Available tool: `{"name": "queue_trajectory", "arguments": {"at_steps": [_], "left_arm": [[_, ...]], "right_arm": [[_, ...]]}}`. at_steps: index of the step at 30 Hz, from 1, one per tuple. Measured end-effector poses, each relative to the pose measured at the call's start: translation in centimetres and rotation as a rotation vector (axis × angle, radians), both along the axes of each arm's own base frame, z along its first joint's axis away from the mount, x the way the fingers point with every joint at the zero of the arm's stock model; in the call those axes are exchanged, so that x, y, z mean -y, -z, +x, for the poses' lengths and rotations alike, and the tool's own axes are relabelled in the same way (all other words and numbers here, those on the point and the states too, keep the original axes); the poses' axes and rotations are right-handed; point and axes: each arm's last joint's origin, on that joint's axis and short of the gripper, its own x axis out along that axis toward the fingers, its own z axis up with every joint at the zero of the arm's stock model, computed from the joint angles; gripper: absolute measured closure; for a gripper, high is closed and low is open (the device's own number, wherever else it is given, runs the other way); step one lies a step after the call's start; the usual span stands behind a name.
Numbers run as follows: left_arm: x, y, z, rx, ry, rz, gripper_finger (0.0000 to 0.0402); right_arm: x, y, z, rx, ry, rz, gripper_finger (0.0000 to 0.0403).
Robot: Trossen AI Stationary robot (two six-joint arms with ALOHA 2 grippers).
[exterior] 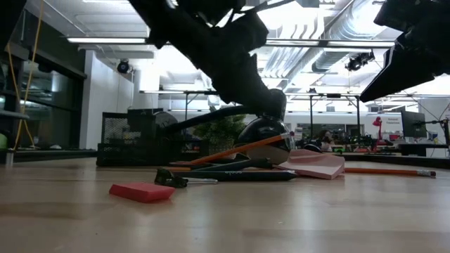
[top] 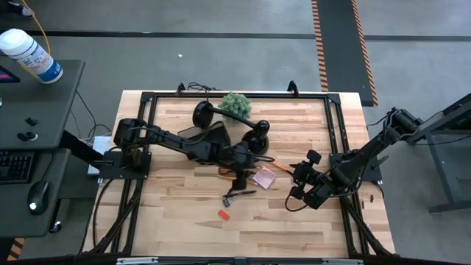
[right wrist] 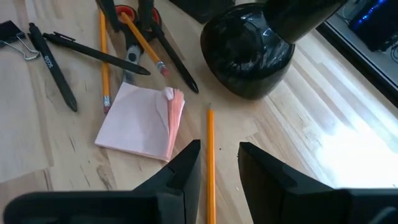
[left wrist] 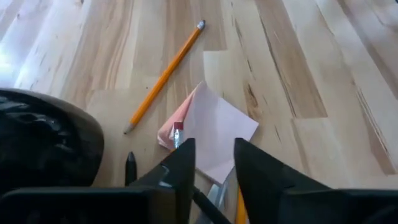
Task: Pick and place office supplies into organizer
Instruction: Put the top left orange pencil into the black desk organizer
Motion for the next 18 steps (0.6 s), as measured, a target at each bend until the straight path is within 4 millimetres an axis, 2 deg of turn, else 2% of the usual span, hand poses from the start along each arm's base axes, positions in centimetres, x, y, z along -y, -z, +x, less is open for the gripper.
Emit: {"name": "queue_trajectory", "arguments": {"at_steps": [8, 18], "left_arm": [[-0.11, -0.01, -0.03, -0.012, -0.044, -0.009, 0.0236], [-0.71, 0.16, -0.19, -0.033, -0.054, -0.013, 0.0224]], "right_arm": [[0.01, -0.01, 0.0, 0.001, 0.0, -0.006, 0.0305], [0.04, -0.04, 0.01, 0.009, 0.005, -0.016, 0.0305]]}}
